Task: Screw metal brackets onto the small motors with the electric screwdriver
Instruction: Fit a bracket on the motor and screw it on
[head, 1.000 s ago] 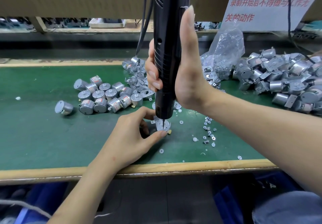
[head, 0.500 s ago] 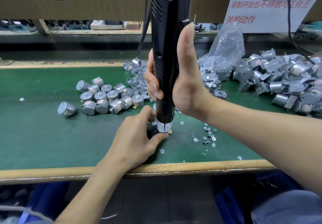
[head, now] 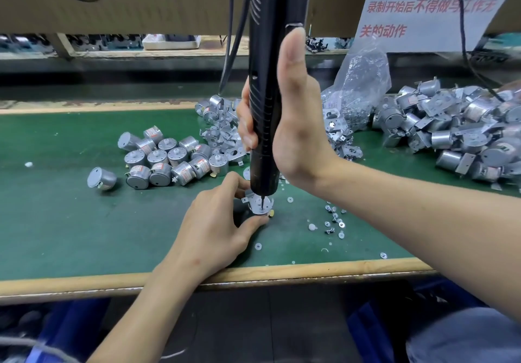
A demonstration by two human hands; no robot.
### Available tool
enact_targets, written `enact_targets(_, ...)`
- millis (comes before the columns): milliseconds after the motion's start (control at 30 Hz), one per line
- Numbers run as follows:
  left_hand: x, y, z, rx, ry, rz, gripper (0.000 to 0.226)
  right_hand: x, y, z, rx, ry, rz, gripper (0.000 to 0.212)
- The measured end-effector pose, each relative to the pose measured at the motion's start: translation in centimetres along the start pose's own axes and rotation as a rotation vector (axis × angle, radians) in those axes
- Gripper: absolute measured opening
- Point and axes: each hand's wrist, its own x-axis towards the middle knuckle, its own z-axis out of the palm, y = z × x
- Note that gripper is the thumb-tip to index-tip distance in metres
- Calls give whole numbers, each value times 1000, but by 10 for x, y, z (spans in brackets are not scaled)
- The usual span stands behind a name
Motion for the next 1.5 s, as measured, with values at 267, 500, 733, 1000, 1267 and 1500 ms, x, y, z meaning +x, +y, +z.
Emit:
enact_targets(267, 0, -4, 0, -12, -16, 13, 43, 14, -18, -29, 70, -39, 104, 70)
enact_targets(500, -2, 2, 0, -25, -4, 27, 46, 0, -8, -51, -23, -55, 264, 69)
enact_targets(733, 1, 4, 1, -18, -7, 61, 24, -9, -9, -63, 3, -42, 299, 68)
enact_targets(1000, 0, 7, -1, -20, 5, 102, 24, -15, -9, -70, -44, -31, 304, 68)
enact_targets(1267, 1, 6, 0, -19, 13, 100, 19, -17, -11, -72, -51, -43, 298, 67)
enact_targets(1500, 1, 5, 0, -18, 9, 95, 19, -12, -12, -68, -36, -4, 257, 68)
